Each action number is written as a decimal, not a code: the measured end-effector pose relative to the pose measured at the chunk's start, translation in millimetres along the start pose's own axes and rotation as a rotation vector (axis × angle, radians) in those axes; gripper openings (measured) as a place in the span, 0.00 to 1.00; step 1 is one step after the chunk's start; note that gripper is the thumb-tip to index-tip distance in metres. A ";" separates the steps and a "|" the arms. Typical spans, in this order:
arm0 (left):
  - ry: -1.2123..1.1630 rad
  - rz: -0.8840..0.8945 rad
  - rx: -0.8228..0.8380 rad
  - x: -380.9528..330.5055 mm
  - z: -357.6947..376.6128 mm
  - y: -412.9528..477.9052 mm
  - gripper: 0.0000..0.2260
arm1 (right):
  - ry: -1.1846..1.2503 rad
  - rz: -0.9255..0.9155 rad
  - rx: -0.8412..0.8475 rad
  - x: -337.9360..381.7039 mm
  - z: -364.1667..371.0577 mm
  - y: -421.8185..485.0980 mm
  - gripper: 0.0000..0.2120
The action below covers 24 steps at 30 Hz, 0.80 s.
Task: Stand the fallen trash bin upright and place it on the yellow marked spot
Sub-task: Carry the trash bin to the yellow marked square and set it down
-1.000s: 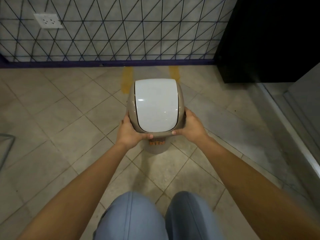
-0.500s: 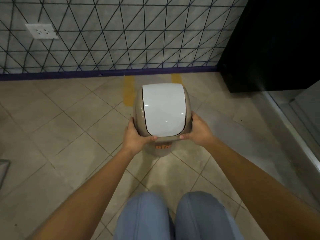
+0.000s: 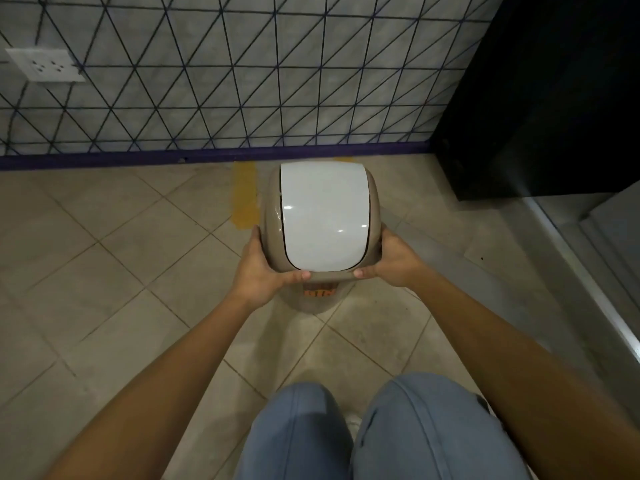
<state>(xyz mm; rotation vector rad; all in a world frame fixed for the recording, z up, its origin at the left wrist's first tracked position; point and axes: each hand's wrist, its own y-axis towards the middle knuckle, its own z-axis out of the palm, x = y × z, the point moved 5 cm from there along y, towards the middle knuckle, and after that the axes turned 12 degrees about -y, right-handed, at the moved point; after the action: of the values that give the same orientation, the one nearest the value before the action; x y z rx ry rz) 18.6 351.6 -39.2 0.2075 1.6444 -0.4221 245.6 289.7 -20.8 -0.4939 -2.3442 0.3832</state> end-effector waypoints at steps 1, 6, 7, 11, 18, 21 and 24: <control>0.002 -0.001 0.001 -1.3 0.2 3.7 0.53 | 0.004 0.001 -0.001 0.7 -1.5 3.9 0.48; -0.036 0.001 -0.011 -5.6 0.8 21.1 0.54 | -0.019 0.004 -0.007 7.1 -9.3 24.1 0.47; -0.041 0.005 -0.016 -5.6 0.8 25.2 0.53 | -0.029 0.010 -0.019 8.0 -10.7 28.6 0.46; -0.052 0.013 -0.040 -5.9 0.8 41.5 0.52 | -0.056 0.002 -0.045 11.3 -16.7 46.0 0.45; -0.126 -0.074 -0.111 -2.0 5.9 67.0 0.57 | 0.025 -0.067 -0.069 19.2 -33.4 68.1 0.48; -0.134 -0.102 -0.127 -3.0 6.2 78.5 0.60 | 0.017 -0.093 -0.073 21.6 -39.6 81.1 0.47; -0.139 -0.117 -0.136 -7.7 5.6 89.1 0.62 | 0.039 -0.112 -0.074 24.3 -44.9 92.6 0.47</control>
<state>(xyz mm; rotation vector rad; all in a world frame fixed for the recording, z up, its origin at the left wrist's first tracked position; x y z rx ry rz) 58.3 431.7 -45.4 -0.0196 1.5465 -0.4027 282.4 388.4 -12.0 -0.3989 -2.3425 0.2338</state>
